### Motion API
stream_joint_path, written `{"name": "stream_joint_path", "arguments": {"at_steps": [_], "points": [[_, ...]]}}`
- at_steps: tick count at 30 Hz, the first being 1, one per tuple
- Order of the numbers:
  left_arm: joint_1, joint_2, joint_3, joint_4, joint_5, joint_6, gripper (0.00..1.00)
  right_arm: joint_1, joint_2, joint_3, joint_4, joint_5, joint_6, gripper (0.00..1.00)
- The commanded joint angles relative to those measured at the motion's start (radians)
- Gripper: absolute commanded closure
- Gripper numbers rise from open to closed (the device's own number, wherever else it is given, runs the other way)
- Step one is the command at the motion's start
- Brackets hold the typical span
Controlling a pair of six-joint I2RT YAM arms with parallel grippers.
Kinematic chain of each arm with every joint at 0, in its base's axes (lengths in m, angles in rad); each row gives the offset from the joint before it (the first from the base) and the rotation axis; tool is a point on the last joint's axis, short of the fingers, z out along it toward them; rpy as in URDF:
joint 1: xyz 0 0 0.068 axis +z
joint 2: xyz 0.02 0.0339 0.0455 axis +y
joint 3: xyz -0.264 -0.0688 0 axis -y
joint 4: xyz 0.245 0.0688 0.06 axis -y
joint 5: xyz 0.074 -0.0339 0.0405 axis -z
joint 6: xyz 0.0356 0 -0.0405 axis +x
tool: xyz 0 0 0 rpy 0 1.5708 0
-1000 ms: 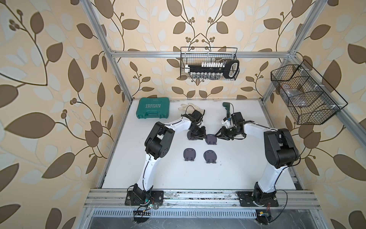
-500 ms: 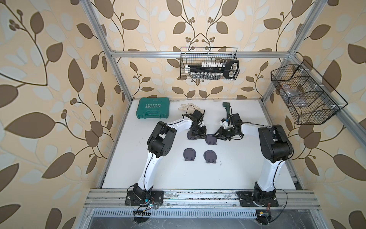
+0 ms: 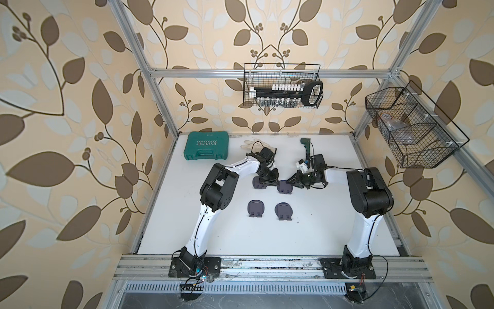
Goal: Open the phone stand
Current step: Pick up the phone stand at the center of the board.
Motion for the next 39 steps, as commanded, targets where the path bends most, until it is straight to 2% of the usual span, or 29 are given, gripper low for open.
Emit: {"name": "stream_joint_path", "arguments": {"at_steps": [1,9,18,21,25,30,39], "points": [[-0.012,0.028,0.022,0.016,0.026,-0.003,0.8,0.029,0.05,-0.049,0.059,-0.027,0.046,0.9],[-0.014,0.03,0.03,0.014,0.038,0.0,0.8,0.066,0.076,-0.098,0.158,-0.043,0.102,1.0],[-0.016,0.03,0.033,0.022,0.065,-0.003,0.8,0.073,0.078,-0.128,0.227,-0.08,0.131,1.0],[-0.017,0.033,0.035,0.029,0.073,-0.007,0.8,0.078,0.083,-0.134,0.237,-0.089,0.132,0.9],[-0.019,0.036,0.039,0.031,0.078,-0.01,0.8,0.085,0.099,-0.137,0.252,-0.094,0.132,0.87],[-0.021,0.042,0.054,0.029,0.087,-0.008,0.8,0.087,0.115,-0.149,0.281,-0.101,0.143,1.0],[-0.021,0.024,0.065,0.028,0.121,-0.01,0.8,0.076,0.054,-0.171,0.293,-0.124,0.143,1.0]]}}
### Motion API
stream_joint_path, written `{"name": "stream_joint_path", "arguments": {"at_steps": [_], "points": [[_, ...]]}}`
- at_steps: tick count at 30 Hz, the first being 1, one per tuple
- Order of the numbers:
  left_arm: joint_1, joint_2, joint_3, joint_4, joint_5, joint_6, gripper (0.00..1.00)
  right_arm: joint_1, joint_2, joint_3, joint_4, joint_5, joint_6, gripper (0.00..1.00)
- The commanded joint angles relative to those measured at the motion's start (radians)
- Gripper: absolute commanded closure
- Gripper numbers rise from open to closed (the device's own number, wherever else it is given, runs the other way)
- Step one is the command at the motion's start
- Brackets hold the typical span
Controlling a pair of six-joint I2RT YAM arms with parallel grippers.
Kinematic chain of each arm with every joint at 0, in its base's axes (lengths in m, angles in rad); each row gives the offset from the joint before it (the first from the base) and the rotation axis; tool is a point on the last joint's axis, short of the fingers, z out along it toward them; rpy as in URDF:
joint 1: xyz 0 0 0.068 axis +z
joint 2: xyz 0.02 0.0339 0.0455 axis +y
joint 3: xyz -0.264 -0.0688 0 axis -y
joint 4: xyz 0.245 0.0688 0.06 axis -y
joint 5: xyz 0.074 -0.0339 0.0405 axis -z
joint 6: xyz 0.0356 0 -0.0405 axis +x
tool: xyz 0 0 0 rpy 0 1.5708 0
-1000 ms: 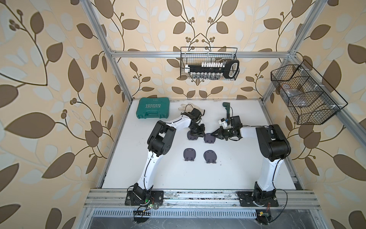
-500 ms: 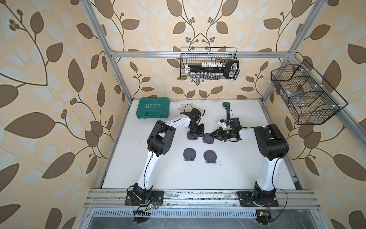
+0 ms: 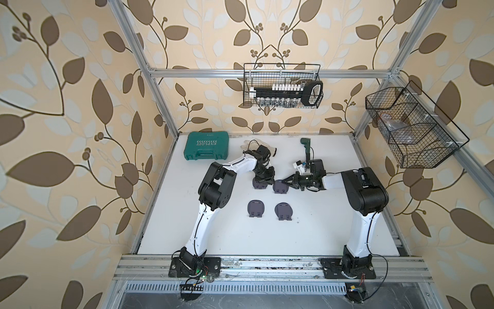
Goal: Open the phone stand
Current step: Pick up the phone stand at the center of the board.
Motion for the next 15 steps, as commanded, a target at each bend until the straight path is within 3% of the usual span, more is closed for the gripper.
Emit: {"name": "stream_joint_path", "arguments": {"at_steps": [1,5,9,15], "points": [[-0.05,0.011,0.042,0.091,0.143,-0.004,0.8,0.045,0.0,-0.057,-0.075,-0.006,-0.013,1.0],[-0.03,-0.033,0.044,0.086,0.161,-0.01,0.75,-0.004,-0.054,-0.098,-0.008,-0.065,0.04,1.0],[-0.006,-0.075,0.044,0.082,0.178,-0.013,0.63,-0.038,-0.094,-0.118,0.037,-0.109,0.075,1.0],[0.042,-0.143,0.02,0.082,0.193,-0.024,0.6,-0.068,-0.135,-0.145,0.139,-0.159,0.161,1.0]]}}
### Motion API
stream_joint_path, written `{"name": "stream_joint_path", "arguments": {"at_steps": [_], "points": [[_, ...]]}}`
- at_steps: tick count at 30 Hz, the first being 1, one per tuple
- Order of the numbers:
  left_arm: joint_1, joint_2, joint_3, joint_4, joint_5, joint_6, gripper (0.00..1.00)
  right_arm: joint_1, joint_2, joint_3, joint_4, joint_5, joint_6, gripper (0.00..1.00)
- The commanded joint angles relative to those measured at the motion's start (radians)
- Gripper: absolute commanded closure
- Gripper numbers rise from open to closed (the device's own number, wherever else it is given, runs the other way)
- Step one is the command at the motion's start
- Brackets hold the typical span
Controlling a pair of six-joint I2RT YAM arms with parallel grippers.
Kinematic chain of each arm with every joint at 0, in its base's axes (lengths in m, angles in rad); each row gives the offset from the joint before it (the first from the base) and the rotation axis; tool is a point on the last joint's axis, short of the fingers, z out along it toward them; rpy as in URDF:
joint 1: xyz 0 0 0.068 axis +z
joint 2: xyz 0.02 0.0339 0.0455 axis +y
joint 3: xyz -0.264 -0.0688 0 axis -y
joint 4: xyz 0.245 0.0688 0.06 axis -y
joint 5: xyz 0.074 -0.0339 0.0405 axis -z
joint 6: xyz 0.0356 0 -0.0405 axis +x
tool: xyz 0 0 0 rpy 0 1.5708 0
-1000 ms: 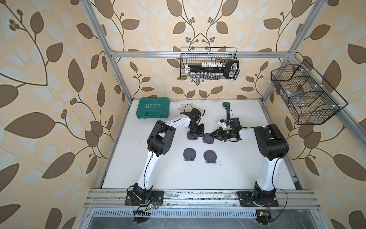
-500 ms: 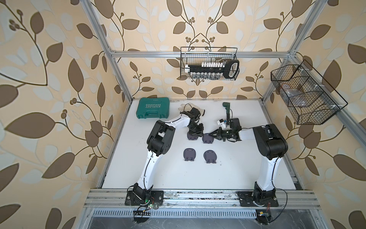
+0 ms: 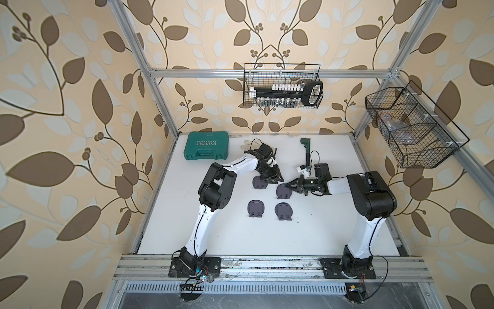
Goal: Open the phone stand
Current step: Pick up the phone stand at the center of the board.
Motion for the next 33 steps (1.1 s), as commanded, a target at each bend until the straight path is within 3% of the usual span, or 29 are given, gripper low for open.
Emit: {"name": "stream_joint_path", "arguments": {"at_steps": [1,11,17,26,33], "points": [[0.046,-0.127,-0.001,0.024,0.046,-0.015,0.6,-0.021,-0.048,-0.019,0.086,-0.06,0.066,1.0],[0.085,-0.239,-0.169,0.134,0.094,-0.045,0.61,-0.058,-0.118,-0.014,0.051,-0.085,0.07,1.0],[0.083,-0.297,-0.267,0.211,0.145,-0.058,0.65,-0.061,-0.124,-0.049,0.284,-0.134,0.278,1.0],[0.086,-0.479,-0.479,0.434,0.192,-0.156,0.65,-0.077,-0.309,-0.04,0.269,-0.162,0.371,1.0],[0.118,-0.608,-0.625,0.762,0.303,-0.336,0.51,-0.08,-0.44,-0.051,0.243,-0.18,0.451,1.0]]}}
